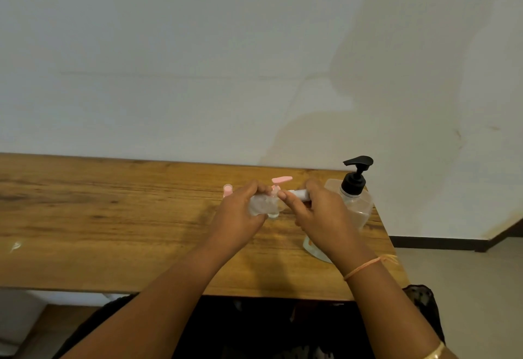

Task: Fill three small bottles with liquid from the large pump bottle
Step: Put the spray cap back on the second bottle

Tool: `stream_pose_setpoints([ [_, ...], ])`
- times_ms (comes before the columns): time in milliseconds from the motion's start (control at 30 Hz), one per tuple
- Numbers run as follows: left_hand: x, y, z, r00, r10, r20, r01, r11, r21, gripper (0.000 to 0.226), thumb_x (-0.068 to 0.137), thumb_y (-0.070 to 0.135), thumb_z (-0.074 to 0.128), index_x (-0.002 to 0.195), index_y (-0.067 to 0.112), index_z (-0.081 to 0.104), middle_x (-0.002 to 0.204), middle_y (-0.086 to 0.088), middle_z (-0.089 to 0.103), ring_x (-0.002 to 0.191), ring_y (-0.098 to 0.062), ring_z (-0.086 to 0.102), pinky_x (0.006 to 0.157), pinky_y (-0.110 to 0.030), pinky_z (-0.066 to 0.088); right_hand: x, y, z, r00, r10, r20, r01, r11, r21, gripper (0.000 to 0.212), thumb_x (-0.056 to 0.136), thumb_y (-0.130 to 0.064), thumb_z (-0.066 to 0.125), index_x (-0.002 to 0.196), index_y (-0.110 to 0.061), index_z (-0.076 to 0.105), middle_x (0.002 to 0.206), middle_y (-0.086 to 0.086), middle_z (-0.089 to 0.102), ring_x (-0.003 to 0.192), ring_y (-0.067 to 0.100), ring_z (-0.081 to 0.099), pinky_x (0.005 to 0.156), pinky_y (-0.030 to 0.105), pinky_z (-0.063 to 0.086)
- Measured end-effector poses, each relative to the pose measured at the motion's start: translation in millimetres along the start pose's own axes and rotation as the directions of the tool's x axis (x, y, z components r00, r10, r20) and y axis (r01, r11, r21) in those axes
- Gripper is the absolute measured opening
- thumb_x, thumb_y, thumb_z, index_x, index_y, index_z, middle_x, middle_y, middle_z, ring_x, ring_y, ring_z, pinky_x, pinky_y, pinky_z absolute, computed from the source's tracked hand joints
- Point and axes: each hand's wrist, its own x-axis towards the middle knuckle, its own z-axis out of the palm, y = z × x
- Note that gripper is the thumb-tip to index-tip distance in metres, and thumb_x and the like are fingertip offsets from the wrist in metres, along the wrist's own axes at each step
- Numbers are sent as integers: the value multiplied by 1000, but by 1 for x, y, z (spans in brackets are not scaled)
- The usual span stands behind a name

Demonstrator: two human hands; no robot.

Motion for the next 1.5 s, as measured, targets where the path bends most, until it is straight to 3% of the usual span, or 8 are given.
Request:
stream_pose_setpoints([
  [167, 1, 1, 1, 1000, -7, 4, 7, 1000, -16, 35, 77, 10, 71, 97, 33, 54, 101, 14, 61, 92, -3, 57, 68, -9, 42, -1, 5, 5, 992, -122, 16, 122, 992, 7, 28, 88, -13, 62, 112, -18, 49, 103, -11, 49, 80, 1, 50, 69, 16, 43],
  [333, -2, 1, 2, 1000, 18, 16, -17, 1000, -14, 33, 77, 13, 73, 101, 29, 57, 107, 14, 62, 97, -2, 57, 70, -6, 43, 1, 0, -1, 999, 23, -46, -28, 994, -110, 26, 89, -46, 55, 76, -28, 42, 63, -14, 48, 57, 2, 46, 49, 15, 33],
  [467, -1, 3, 3, 1000, -8, 14, 8, 1000, -2, 31, 79, 11, 71, 104, 24, 58, 104, 14, 61, 94, -2, 57, 67, -2, 41, -2, 2, 2, 996, 87, -25, -86, 995, 41, 35, 76, -61, 58, 90, -30, 46, 80, -14, 55, 69, 7, 55, 57, 22, 44],
  [567, 0, 4, 3, 999, -32, 9, 32, 999, -6, 30, 79, 11, 70, 102, 26, 56, 100, 15, 58, 90, -3, 55, 64, 0, 39, -2, 3, 4, 1000, -1, 10, -1, 984, 176, 50, 80, -39, 68, 121, -30, 41, 103, -20, 46, 85, 3, 54, 70, 19, 49],
  [667, 0, 3, 3, 1000, -10, 2, 10, 1000, -3, 32, 77, 10, 71, 99, 28, 56, 100, 15, 60, 91, -3, 56, 64, -2, 39, 2, 5, 4, 994, -97, -55, 99, 995, 30, 21, 86, -12, 65, 103, -22, 56, 95, -17, 46, 82, -4, 49, 69, 14, 44],
  [867, -1, 2, 2, 1000, -3, 10, 3, 1000, 22, 33, 77, 12, 72, 100, 31, 56, 103, 13, 61, 91, -4, 56, 64, -8, 40, 2, 1, 4, 999, 21, -48, -22, 999, -23, 19, 88, -40, 59, 94, -25, 49, 75, -17, 51, 66, 2, 53, 53, 12, 38],
  [1200, -3, -4, 2, 1000, 26, 2, -26, 998, 58, 30, 81, 16, 70, 99, 34, 55, 102, 14, 62, 91, -2, 57, 66, -12, 41, 1, 2, 3, 1000, -14, -13, 13, 995, -99, 16, 89, -27, 62, 92, -23, 47, 70, -17, 46, 63, -2, 44, 54, 8, 35],
  [1500, 2, -1, -2, 989, -98, 114, 106, 992, -69, 36, 75, 8, 75, 92, 30, 53, 105, 14, 59, 99, -6, 57, 77, -18, 49, 0, 3, 10, 988, 155, 25, -152, 909, 388, 14, 84, -18, 69, 84, -22, 55, 69, 2, 58, 55, 7, 56, 47, 23, 47],
])
